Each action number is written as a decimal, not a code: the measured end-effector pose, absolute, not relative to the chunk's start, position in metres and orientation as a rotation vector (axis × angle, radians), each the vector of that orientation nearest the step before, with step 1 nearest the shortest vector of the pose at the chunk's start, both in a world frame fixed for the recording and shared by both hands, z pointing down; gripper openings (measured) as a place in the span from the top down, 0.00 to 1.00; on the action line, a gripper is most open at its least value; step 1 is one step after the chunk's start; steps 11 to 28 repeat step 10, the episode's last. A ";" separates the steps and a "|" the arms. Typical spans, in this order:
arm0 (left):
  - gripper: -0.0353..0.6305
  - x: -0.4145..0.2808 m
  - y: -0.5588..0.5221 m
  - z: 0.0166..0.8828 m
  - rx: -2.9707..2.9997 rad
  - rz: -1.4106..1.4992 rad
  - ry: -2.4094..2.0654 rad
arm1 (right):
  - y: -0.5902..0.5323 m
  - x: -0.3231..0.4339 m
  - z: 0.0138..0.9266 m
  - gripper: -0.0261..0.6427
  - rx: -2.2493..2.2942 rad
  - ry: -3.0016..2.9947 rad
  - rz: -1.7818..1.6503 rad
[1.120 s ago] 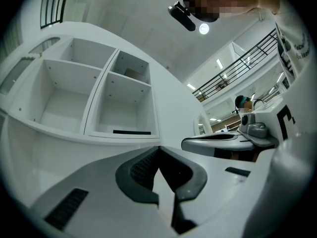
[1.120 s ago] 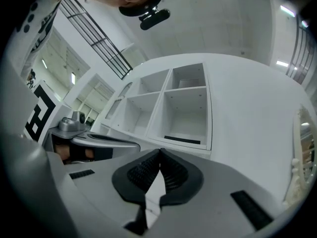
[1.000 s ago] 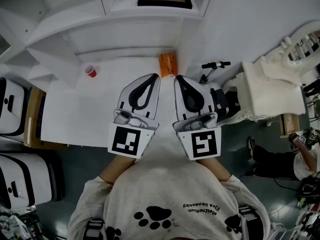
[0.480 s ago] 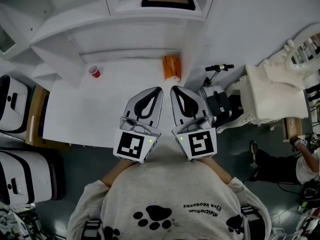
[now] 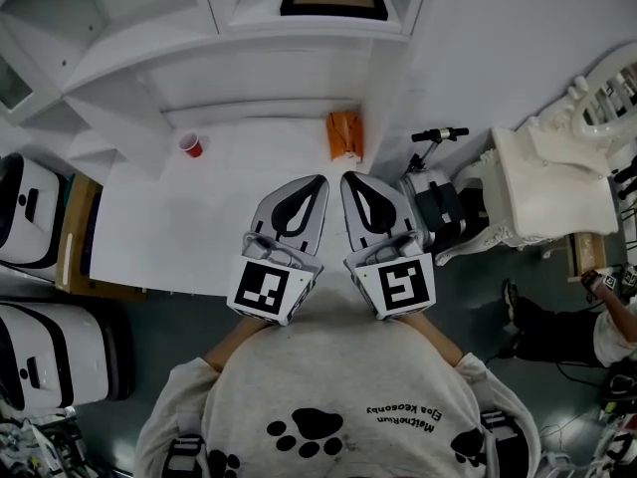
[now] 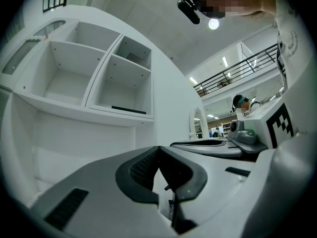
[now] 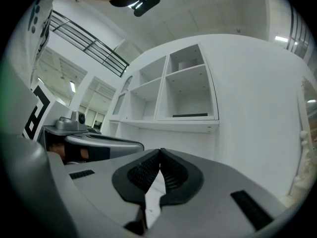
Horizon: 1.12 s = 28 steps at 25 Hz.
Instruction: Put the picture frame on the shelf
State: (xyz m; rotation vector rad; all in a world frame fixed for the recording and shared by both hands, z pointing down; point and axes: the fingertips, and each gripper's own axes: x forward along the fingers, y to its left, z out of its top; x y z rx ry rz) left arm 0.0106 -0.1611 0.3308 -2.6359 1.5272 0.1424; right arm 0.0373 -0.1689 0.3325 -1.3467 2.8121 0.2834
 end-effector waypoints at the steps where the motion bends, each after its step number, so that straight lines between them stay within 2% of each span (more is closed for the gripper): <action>1: 0.92 0.011 -0.161 0.333 -2.640 0.130 1.527 | -0.169 0.038 0.334 0.91 -1.352 2.817 0.283; 8: 0.92 0.013 -0.164 0.343 -2.674 0.049 1.504 | -0.170 0.035 0.323 0.91 -1.298 2.723 0.294; 28: 0.92 0.013 -0.164 0.343 -2.671 0.062 1.507 | -0.170 0.035 0.323 0.91 -1.291 2.724 0.299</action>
